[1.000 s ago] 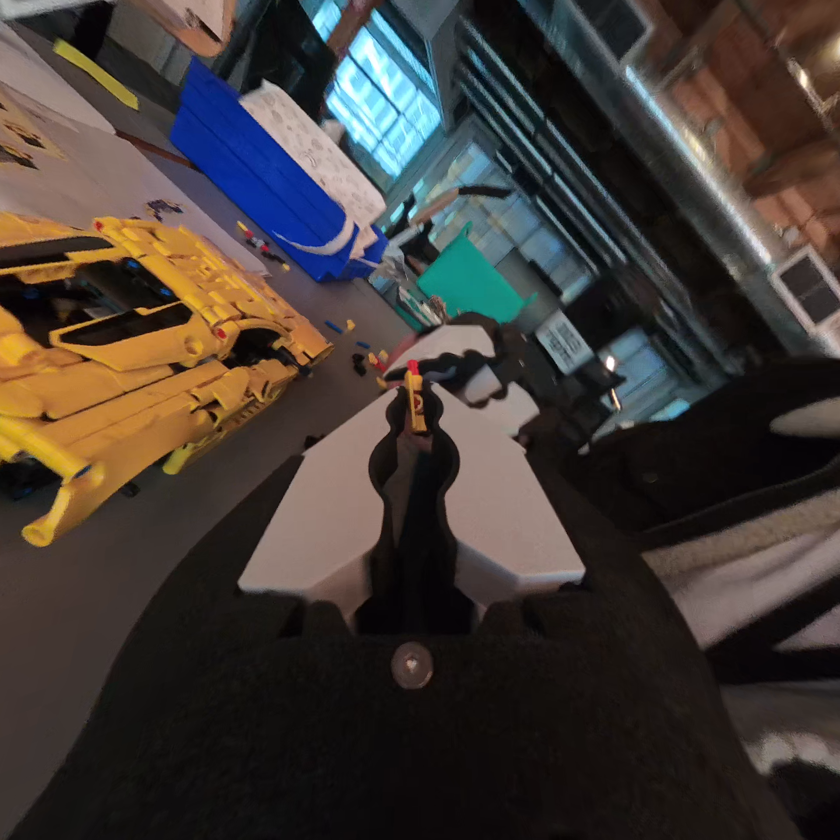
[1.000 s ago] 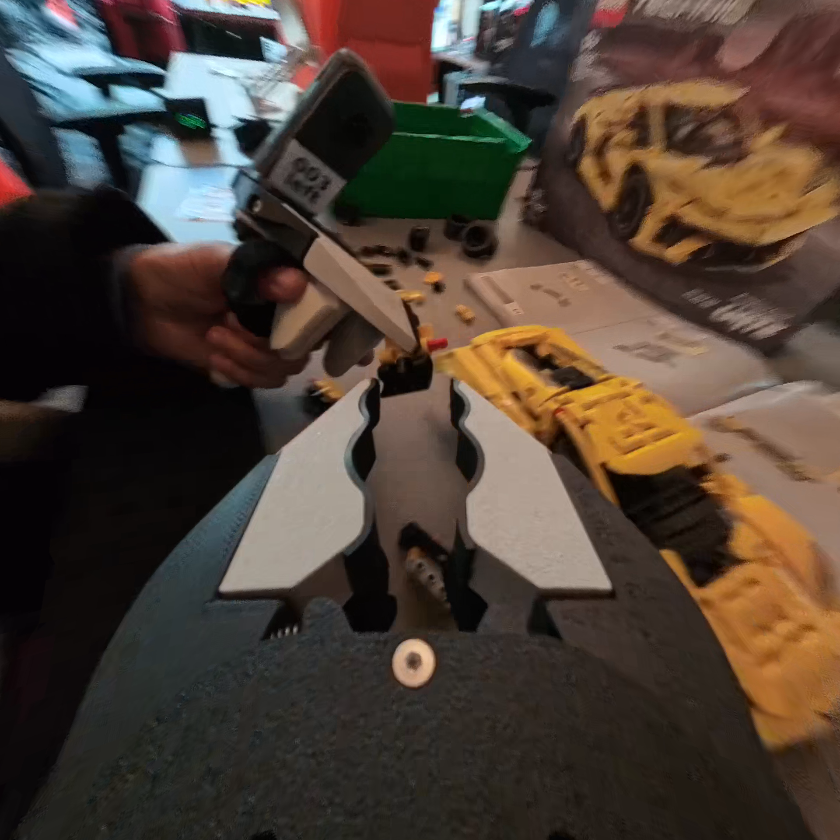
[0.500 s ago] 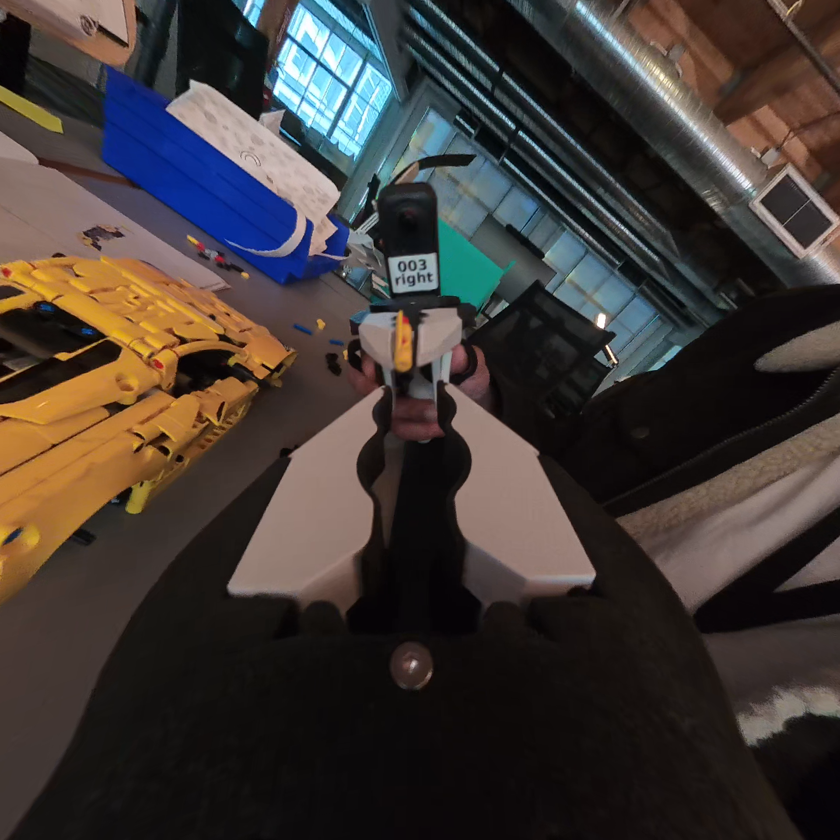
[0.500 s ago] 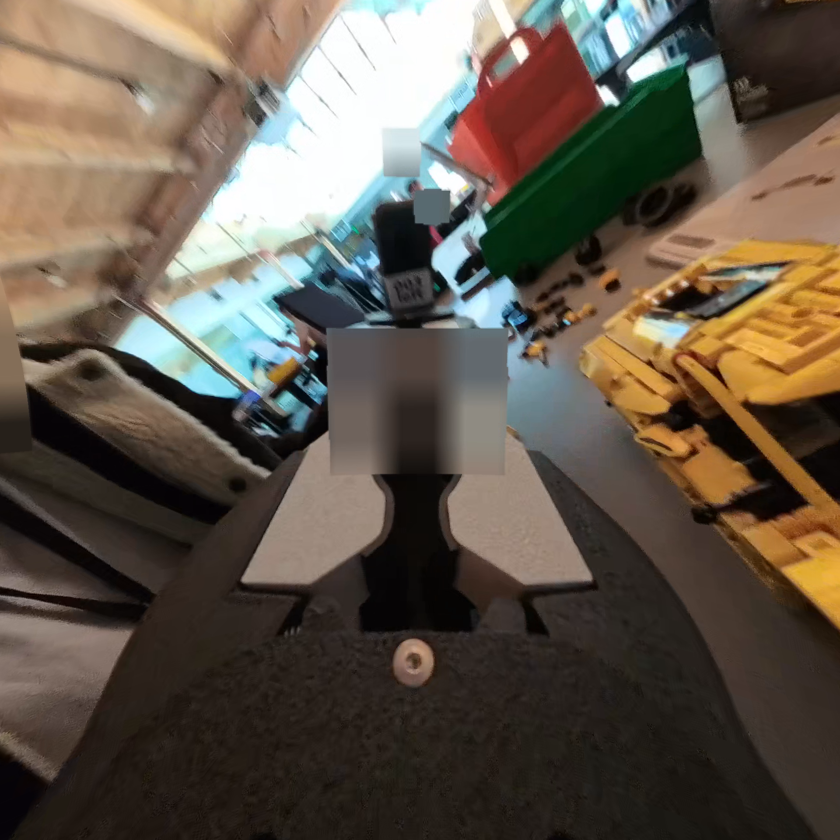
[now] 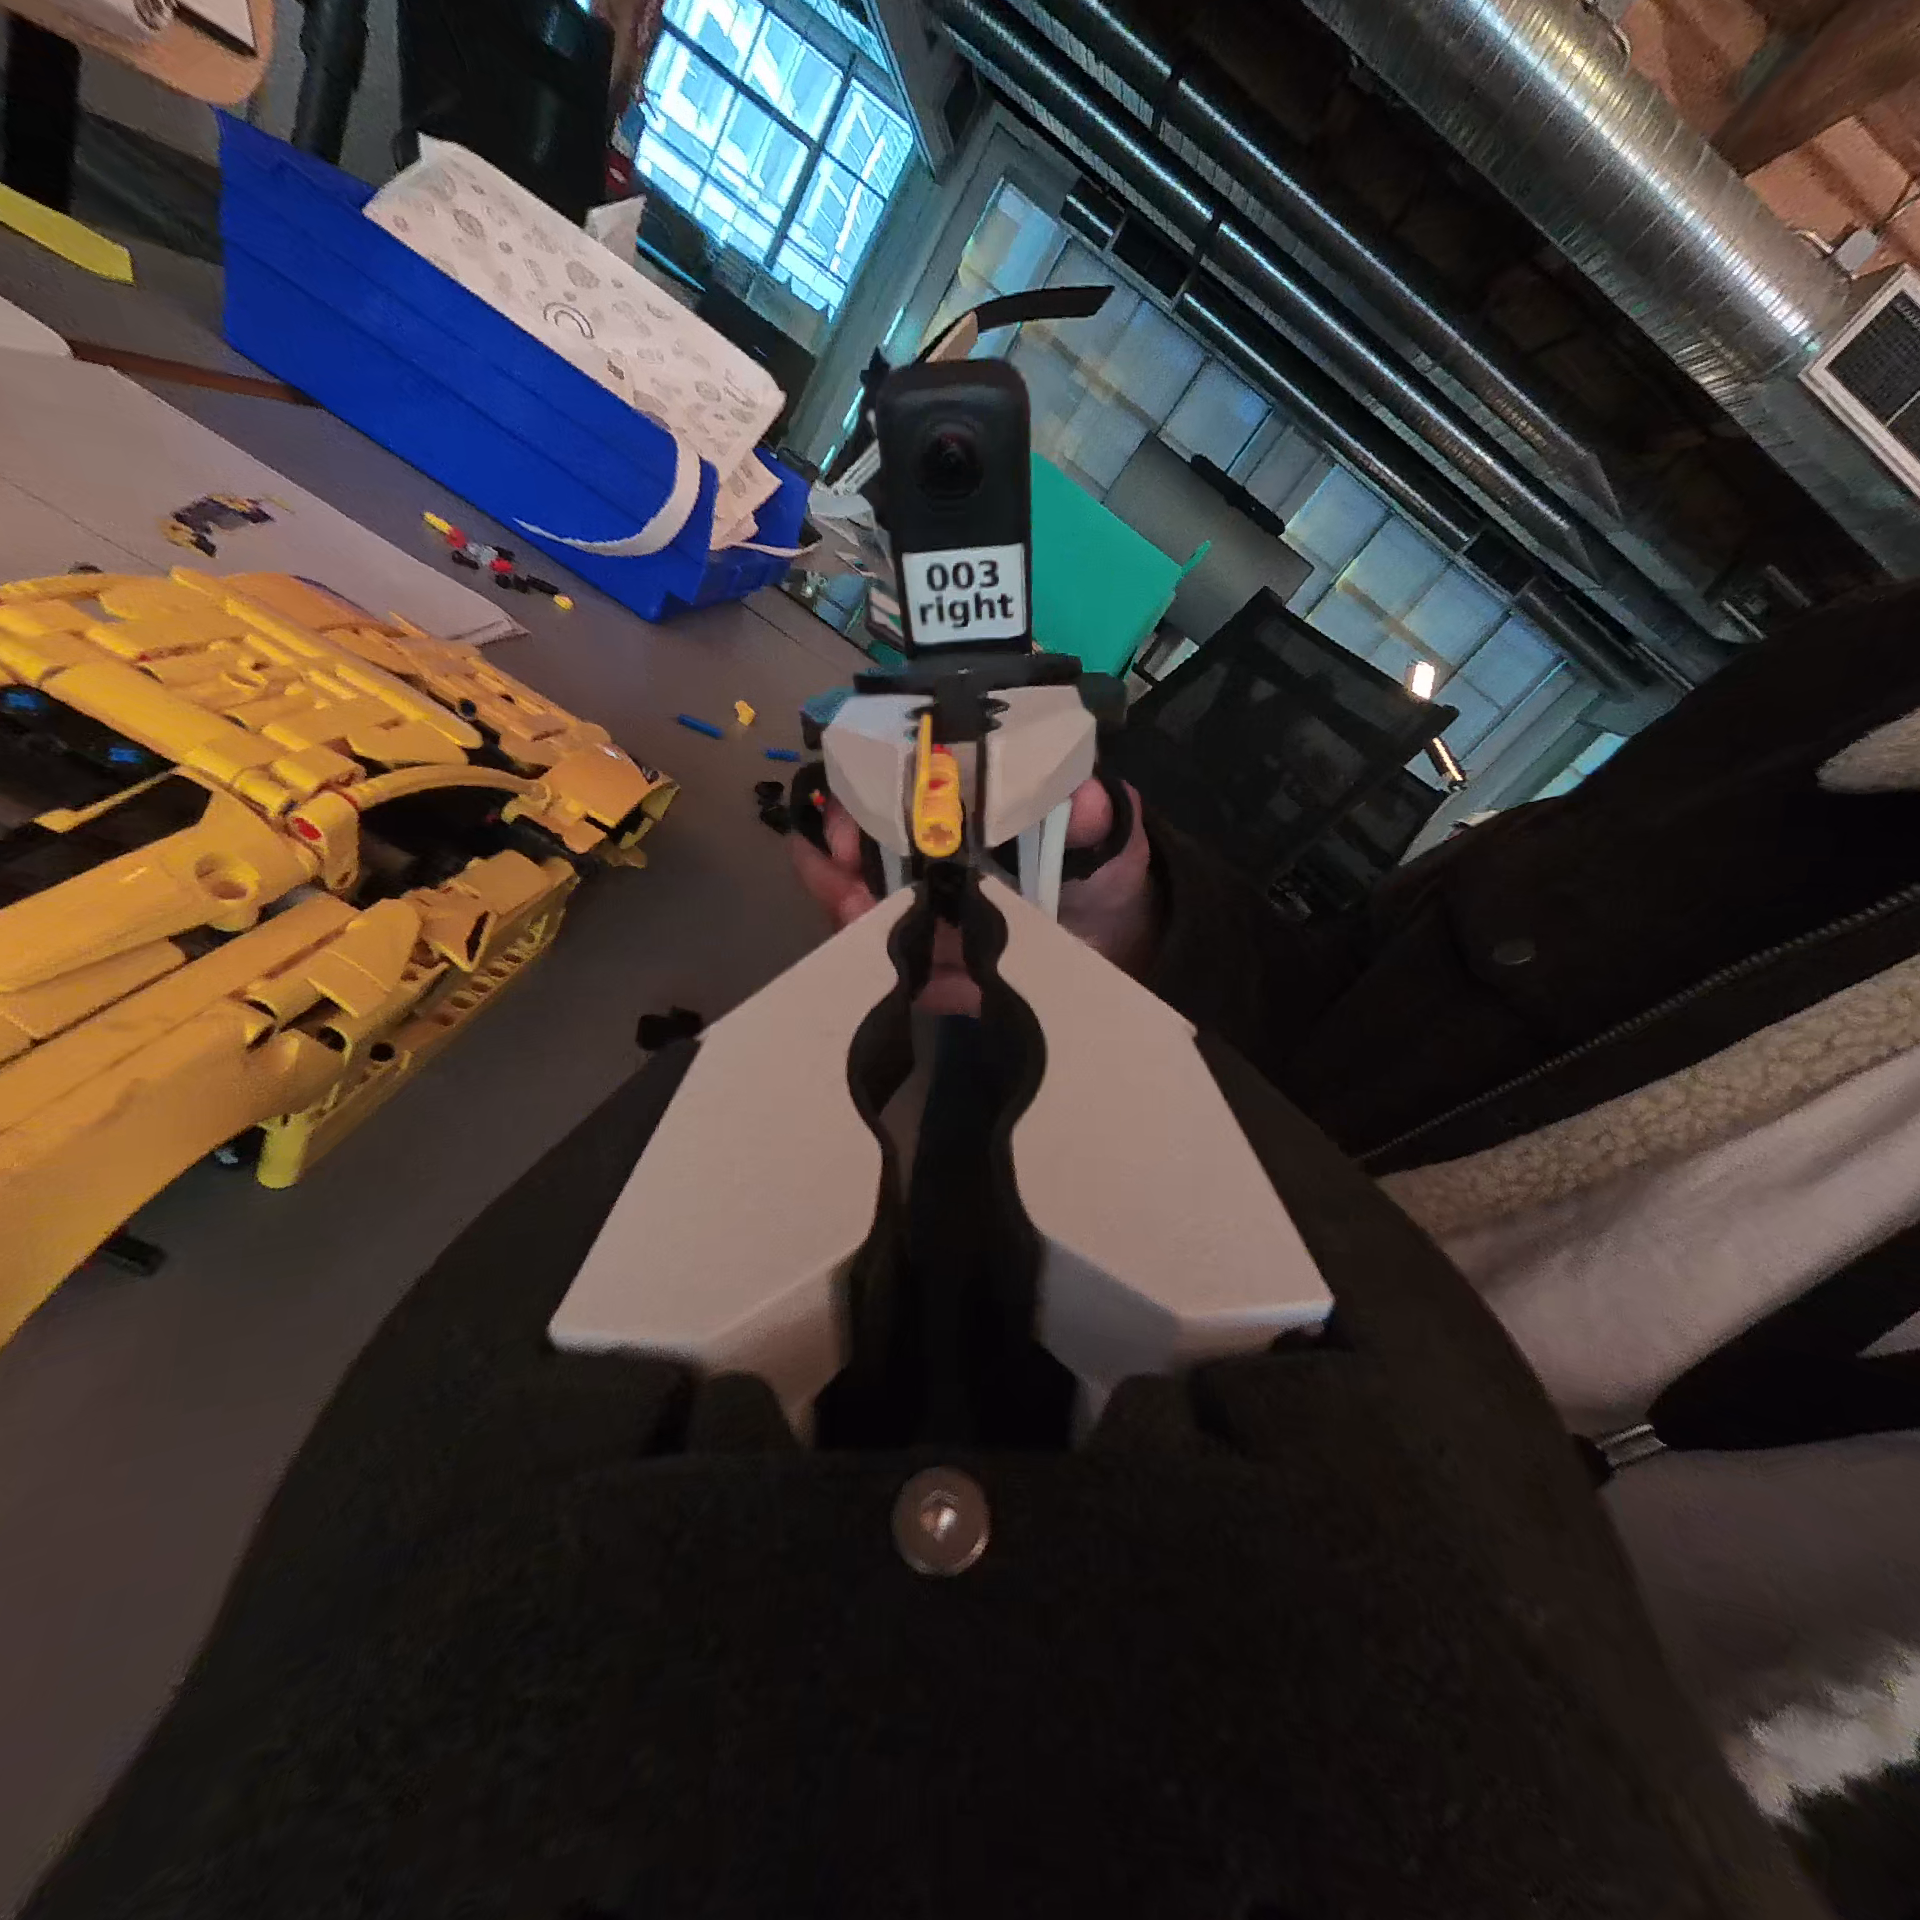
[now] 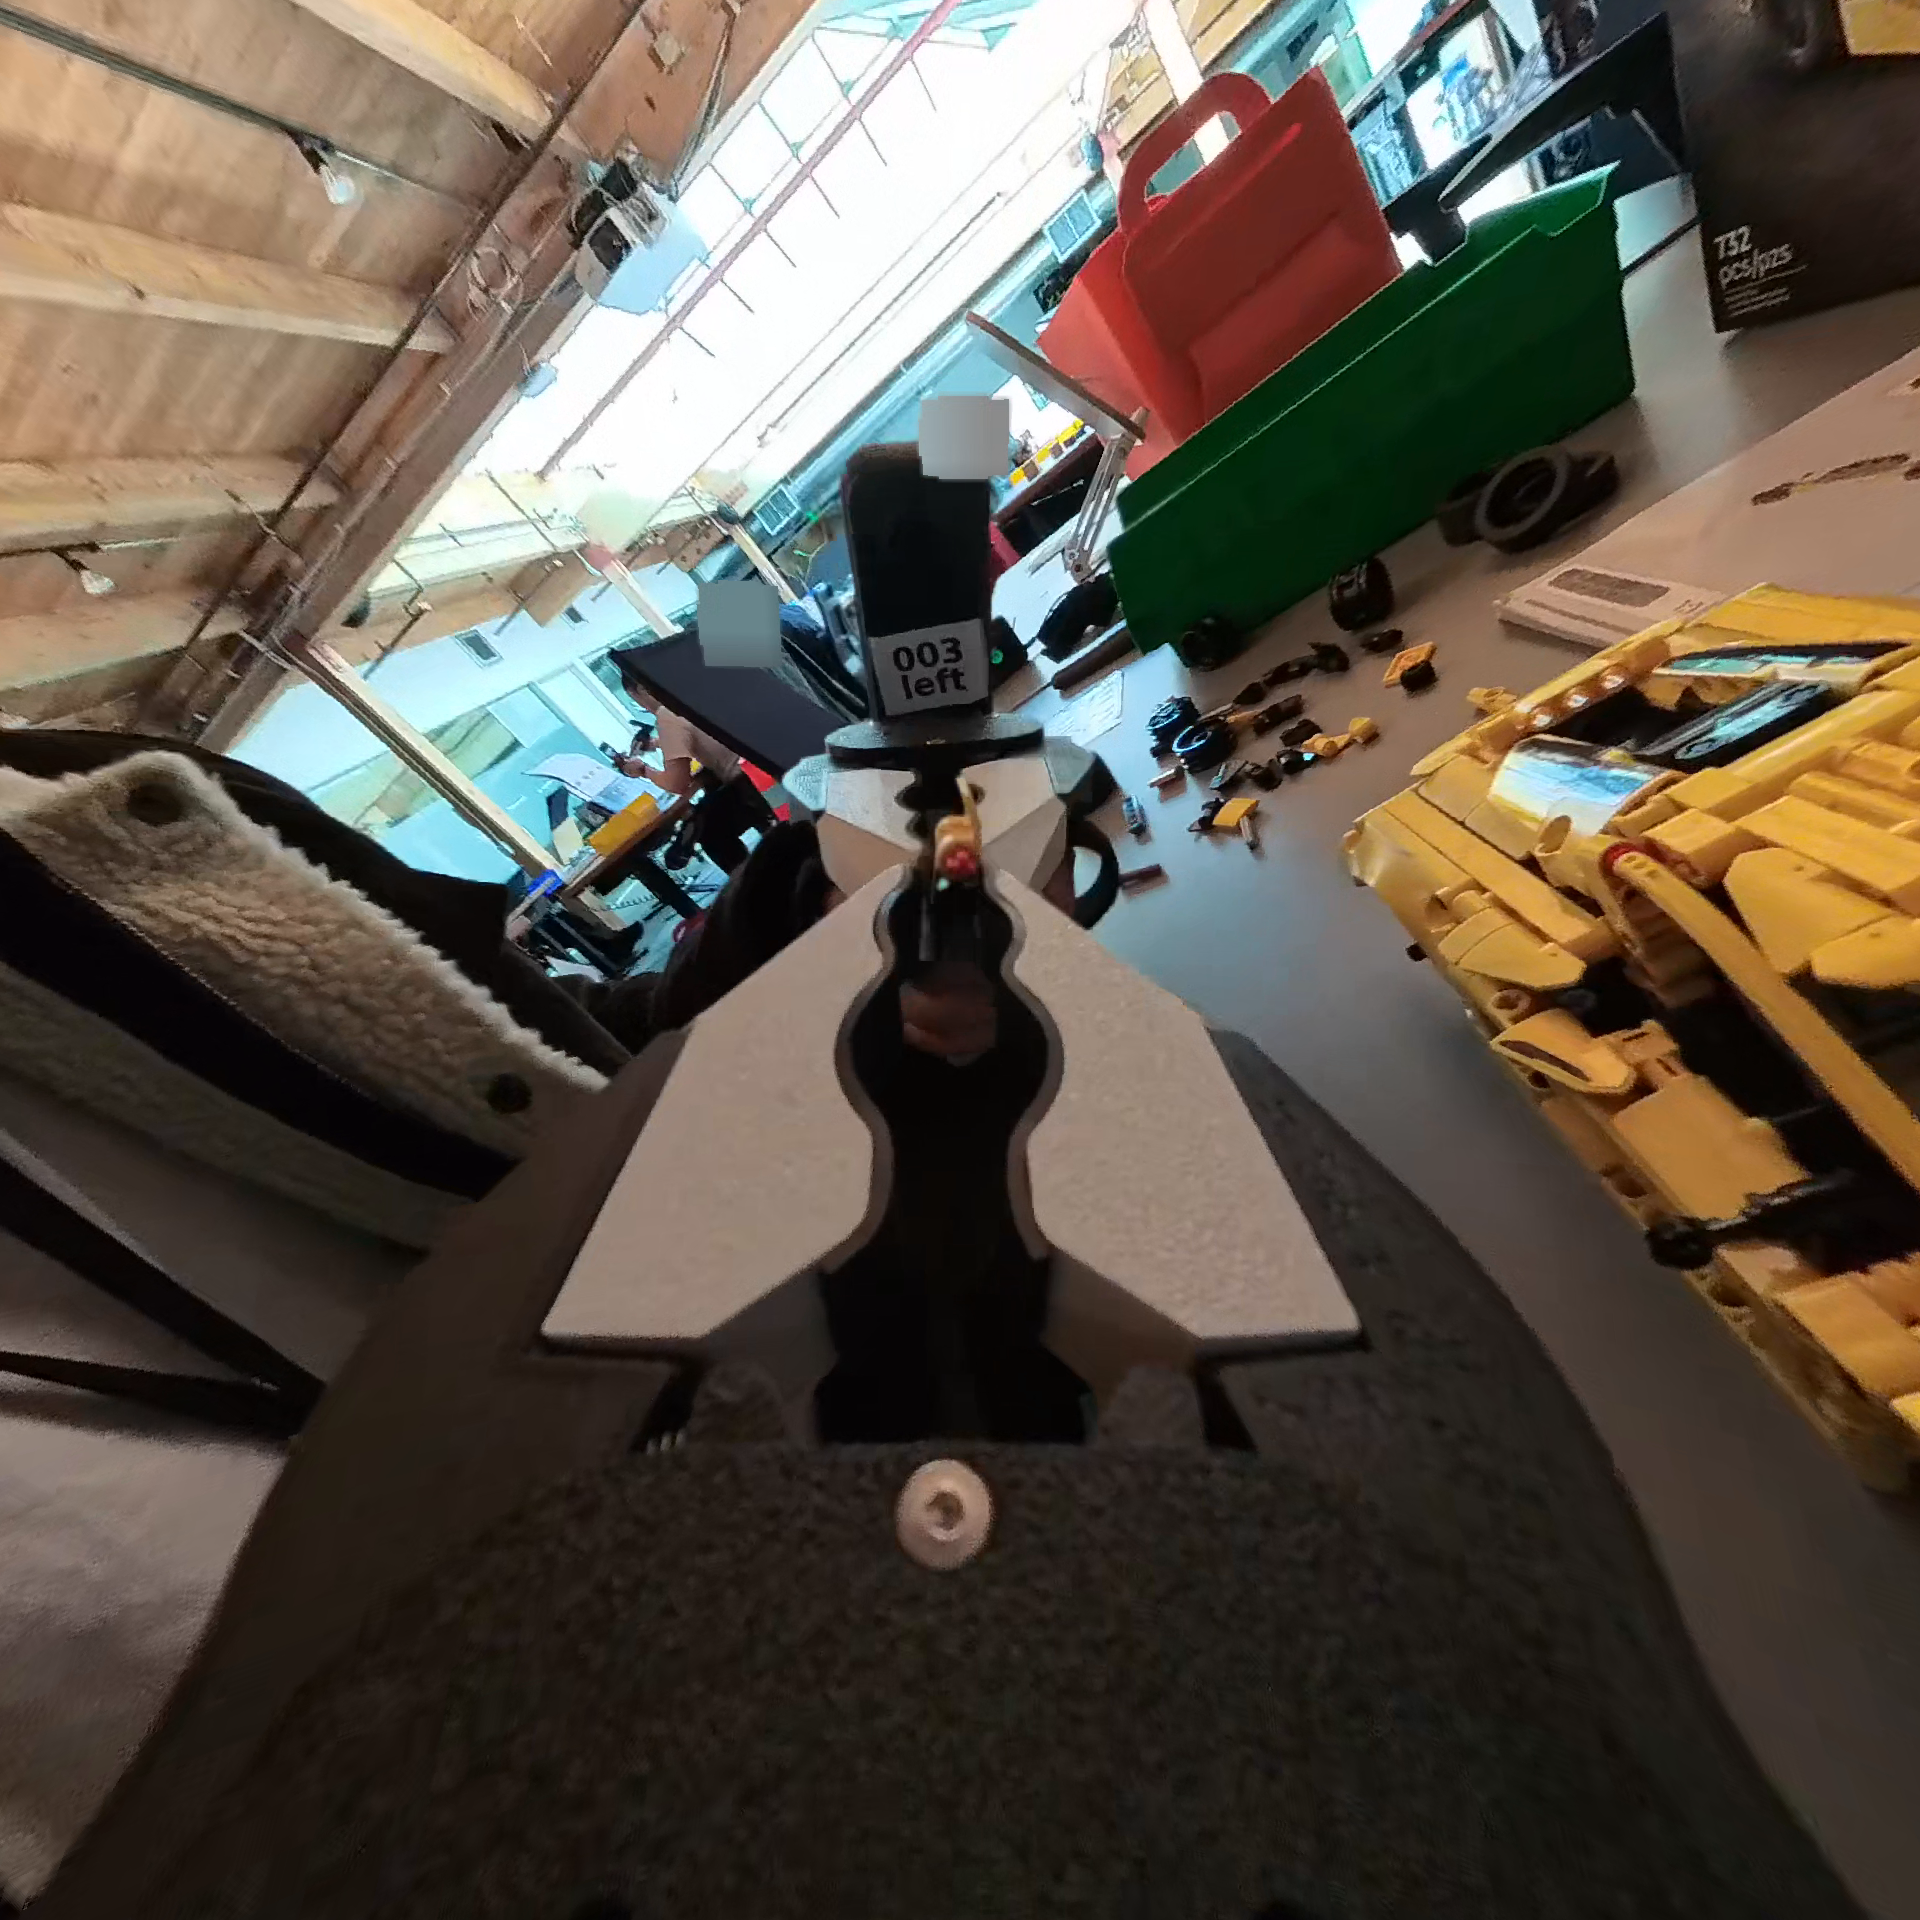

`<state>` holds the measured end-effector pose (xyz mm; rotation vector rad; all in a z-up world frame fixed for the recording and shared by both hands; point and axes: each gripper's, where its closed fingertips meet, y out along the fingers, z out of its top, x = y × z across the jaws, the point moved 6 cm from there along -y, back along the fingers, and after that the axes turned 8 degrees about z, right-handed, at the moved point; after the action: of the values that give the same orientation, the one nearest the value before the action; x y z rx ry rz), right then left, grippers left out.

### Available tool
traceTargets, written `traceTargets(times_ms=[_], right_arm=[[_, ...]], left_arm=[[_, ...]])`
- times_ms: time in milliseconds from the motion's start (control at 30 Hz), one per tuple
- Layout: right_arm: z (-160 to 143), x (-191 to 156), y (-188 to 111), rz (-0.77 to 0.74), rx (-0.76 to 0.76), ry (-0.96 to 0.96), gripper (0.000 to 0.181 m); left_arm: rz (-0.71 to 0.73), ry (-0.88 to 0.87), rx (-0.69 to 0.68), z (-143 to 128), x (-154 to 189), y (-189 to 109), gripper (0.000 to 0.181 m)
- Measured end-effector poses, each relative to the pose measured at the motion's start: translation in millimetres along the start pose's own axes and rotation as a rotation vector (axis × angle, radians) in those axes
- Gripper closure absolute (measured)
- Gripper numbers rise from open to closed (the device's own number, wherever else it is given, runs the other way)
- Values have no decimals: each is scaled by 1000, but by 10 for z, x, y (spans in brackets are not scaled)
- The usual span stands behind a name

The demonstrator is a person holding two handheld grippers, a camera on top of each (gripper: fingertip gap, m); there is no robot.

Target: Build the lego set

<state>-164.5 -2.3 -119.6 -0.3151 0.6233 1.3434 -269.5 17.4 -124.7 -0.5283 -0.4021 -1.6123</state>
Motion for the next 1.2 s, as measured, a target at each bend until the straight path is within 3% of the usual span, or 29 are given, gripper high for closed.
traceTargets(times_ms=[167,267,433,500,567,700,833,900,967,1200], right_arm=[[-35,-2,34,43,-17,60,166],[-52,-3,34,35,-36,58,175],[-45,-4,14,4,-49,59,175],[24,-47,-99,-18,-31,20,175],[186,-99,-420,-67,62,5,176],[204,-186,-1219,-327,173,-85,176],[160,-323,-1718,-372,443,-90,176],[207,-396,-1814,-354,493,-125,176],[186,-368,-1807,-342,464,-103,176],[163,-349,-1776,-287,461,-65,176]], left_arm=[[-12,26,-58,-67,31,31,177],[-9,43,-73,-87,42,45,177],[11,56,-68,-83,36,73,176],[44,118,-65,-86,52,89,177],[75,223,-83,-123,85,130,160],[63,491,-204,-235,141,432,152],[-27,651,-485,-409,137,941,153],[-54,734,-663,-545,112,1150,153],[-67,808,-756,-610,76,1319,155],[-114,850,-868,-693,-15,1538,163]])
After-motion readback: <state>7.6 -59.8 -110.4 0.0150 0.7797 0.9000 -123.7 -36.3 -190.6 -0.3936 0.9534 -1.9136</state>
